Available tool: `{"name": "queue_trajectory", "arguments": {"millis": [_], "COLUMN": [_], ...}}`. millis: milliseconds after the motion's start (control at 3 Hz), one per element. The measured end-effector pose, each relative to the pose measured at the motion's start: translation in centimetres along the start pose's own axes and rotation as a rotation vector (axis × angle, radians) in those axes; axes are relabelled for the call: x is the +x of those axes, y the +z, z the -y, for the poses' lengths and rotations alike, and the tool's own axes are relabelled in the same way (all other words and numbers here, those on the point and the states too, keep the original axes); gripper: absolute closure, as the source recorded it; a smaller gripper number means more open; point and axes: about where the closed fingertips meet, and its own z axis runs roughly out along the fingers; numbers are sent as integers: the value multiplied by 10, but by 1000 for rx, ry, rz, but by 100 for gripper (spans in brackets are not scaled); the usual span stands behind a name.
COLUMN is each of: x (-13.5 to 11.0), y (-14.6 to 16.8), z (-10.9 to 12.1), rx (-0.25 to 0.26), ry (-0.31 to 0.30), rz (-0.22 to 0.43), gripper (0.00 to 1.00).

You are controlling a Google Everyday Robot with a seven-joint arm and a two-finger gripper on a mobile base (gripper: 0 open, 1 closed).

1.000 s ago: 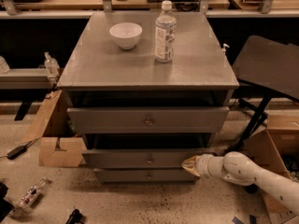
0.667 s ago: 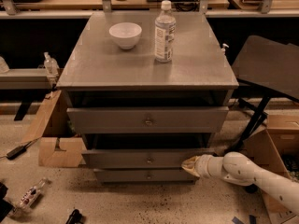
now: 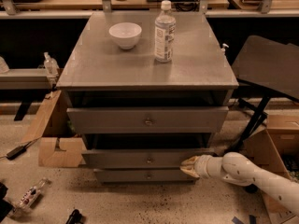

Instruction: Close middle drawer

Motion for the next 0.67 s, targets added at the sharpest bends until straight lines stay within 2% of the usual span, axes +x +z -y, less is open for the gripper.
{"name": "queue_trajectory", "arguments": {"millis": [333, 667], "x": [-1, -1], "y": [3, 3], "z": [-2, -2], "rx": [-5, -5], "ry": [0, 0], "rz": [2, 2], "gripper": [0, 0]}}
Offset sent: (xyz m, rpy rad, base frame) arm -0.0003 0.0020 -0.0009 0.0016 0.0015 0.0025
